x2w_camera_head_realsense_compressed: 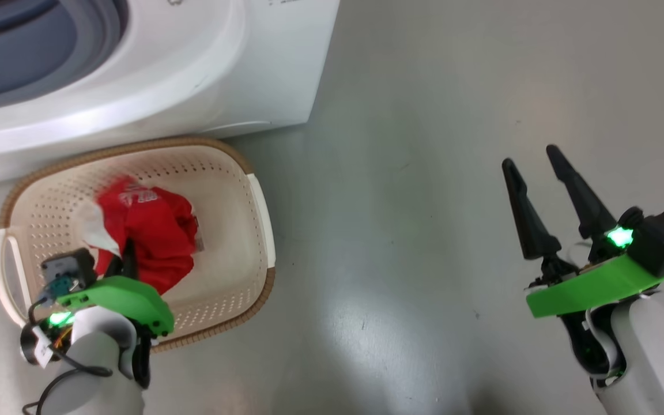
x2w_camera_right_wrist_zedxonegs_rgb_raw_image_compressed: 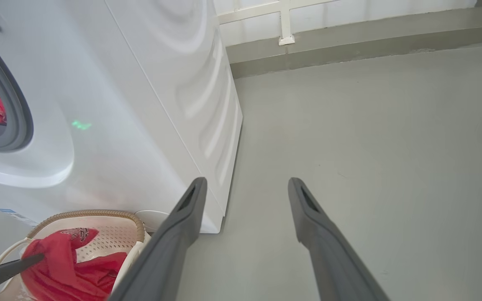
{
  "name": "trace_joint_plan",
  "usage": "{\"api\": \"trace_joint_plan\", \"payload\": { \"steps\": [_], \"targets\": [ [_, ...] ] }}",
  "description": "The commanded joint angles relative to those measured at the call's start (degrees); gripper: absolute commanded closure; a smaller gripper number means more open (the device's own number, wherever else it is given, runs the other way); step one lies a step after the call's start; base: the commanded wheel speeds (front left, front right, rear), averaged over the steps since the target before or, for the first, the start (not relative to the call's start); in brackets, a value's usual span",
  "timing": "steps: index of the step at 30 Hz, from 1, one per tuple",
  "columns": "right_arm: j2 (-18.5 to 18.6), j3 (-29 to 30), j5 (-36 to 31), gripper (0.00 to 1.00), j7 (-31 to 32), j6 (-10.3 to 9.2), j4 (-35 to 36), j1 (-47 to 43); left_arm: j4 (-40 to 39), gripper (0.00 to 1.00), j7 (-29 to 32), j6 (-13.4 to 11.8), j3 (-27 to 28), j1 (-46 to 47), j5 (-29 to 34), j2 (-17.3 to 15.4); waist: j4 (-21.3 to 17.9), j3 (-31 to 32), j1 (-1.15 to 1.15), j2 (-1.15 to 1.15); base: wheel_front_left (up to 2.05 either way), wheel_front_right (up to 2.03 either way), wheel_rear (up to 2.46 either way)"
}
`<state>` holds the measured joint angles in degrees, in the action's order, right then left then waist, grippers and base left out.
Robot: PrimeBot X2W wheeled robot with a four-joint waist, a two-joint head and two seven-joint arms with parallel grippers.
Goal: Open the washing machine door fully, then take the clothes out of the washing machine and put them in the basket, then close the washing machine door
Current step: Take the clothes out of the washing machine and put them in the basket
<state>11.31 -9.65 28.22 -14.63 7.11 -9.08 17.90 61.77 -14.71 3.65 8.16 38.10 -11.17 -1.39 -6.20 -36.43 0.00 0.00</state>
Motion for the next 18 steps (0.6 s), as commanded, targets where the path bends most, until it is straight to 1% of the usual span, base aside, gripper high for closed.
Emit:
{"api": "trace_joint_plan", "payload": {
  "steps": [1, 6, 7, 8, 9, 10, 11, 12, 13, 14, 18],
  "targets": [
    [0.9, -0.5, -0.5, 0.0, -0.4, 0.37, 1.5, -0.2, 0.0, 1.0, -0.3, 0.4, 0.5, -0.5, -0.7, -1.5, 0.3, -0.9, 0.0, 0.0, 0.0, 0.0, 0.0],
    [1.1, -0.3, -0.6, 0.0, -0.4, 0.37, 1.6, 0.0, 0.3, 1.0, -0.3, -0.4, -1.2, 0.2, -2.5, -1.5, 0.7, -1.6, 0.0, 0.0, 0.0, 0.0, 0.0],
    [1.1, -0.2, -0.6, 0.0, -0.4, 0.37, 1.7, 0.0, 0.2, 0.76, -0.3, -0.6, -1.5, 0.3, -2.8, -1.5, 0.7, -1.7, 0.0, 0.0, 0.0, 0.0, 0.0],
    [1.1, -0.2, -0.7, 0.0, -0.4, 0.37, 1.7, 0.1, 0.1, 0.67, -0.3, -0.7, -1.8, 0.3, -3.1, -1.5, 0.8, -1.8, 0.0, 0.0, 0.0, 0.0, 0.0],
    [1.1, -0.2, -0.7, 0.0, -0.4, 0.37, 1.7, 0.1, 0.0, 0.62, -0.3, -0.8, -2.1, 0.3, -3.4, -1.5, 0.8, -1.8, 0.0, 0.0, 0.0, 0.0, 0.0],
    [1.1, -0.3, -0.7, 0.0, -0.4, 0.37, 1.7, 0.1, 0.1, 0.51, -0.3, -0.9, -2.3, 0.3, -3.6, -1.5, 0.8, -1.8, 0.0, 0.0, 0.0, 0.0, 0.0],
    [1.2, -0.3, -0.7, 0.0, -0.4, 0.37, 1.7, 0.1, 0.1, 0.33, -0.3, -1.0, -2.6, 0.3, -3.8, -1.5, 0.8, -1.8, 0.0, 0.0, 0.0, 0.0, 0.0],
    [1.1, -0.4, -0.7, 0.0, -0.4, 0.37, 1.7, 0.1, 0.0, 0.21, -0.3, -1.1, -2.8, 0.3, -4.0, -1.5, 0.9, -1.8, 0.0, 0.0, 0.0, 0.0, 0.0],
    [1.1, -0.4, -0.7, 0.0, -0.4, 0.37, 1.7, 0.1, 0.0, 0.02, -0.3, -1.1, -3.0, 0.2, -4.1, -1.5, 0.9, -1.7, 0.0, 0.0, 0.0, 0.0, 0.0],
    [1.1, -0.4, -0.7, 0.0, -0.4, 0.37, 1.6, 0.1, -0.1, 0.0, -0.3, -1.2, -3.1, 0.2, -4.3, -1.5, 0.9, -1.7, 0.0, 0.0, 0.0, 0.0, 0.0],
    [1.0, -0.6, -0.6, 0.0, -0.4, 0.37, 1.4, 0.0, -0.2, 0.0, -0.3, -1.4, -3.5, -0.1, -4.7, -1.5, 0.9, -1.2, 0.0, 0.0, 0.0, 0.0, 0.0]
  ]
}}
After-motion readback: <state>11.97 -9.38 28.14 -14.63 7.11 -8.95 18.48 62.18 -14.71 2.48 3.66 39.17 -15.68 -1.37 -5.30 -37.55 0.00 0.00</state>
